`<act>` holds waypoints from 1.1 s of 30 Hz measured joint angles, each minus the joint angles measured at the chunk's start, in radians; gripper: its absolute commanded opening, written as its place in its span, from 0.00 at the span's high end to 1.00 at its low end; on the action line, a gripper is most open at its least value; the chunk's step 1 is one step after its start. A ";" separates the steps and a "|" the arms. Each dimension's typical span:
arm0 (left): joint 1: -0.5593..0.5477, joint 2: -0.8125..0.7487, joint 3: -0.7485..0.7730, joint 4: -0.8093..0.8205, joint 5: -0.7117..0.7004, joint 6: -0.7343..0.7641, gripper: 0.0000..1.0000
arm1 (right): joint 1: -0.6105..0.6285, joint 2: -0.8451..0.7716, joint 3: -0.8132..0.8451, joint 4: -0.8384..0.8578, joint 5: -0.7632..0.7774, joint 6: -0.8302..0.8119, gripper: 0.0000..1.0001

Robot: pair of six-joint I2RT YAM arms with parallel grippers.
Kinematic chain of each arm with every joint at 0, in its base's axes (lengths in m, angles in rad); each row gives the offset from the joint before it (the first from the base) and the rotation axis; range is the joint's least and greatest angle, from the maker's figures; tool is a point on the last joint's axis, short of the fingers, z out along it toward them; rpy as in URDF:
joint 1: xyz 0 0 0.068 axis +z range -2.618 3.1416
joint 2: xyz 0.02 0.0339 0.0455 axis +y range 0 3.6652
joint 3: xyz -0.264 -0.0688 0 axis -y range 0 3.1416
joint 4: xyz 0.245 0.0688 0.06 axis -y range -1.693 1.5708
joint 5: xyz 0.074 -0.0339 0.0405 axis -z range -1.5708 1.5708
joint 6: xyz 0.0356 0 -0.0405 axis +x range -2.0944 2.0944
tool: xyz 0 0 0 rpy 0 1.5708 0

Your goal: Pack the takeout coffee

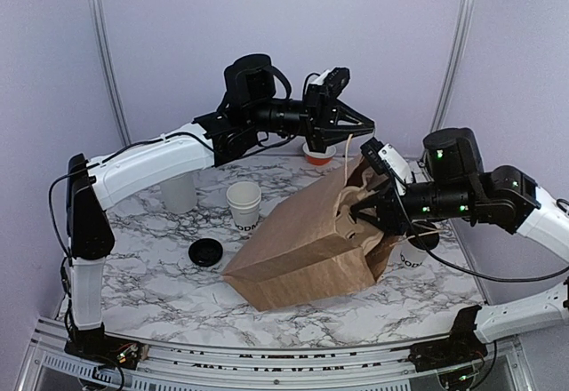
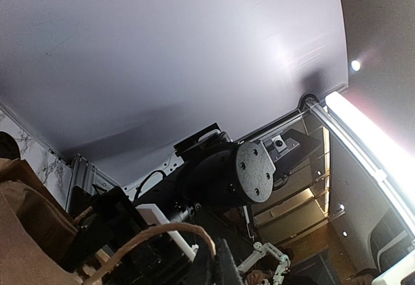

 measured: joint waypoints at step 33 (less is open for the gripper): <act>0.226 -0.272 -0.654 0.420 -0.039 -0.242 0.41 | 0.007 0.270 0.164 -0.015 -0.009 -0.077 0.66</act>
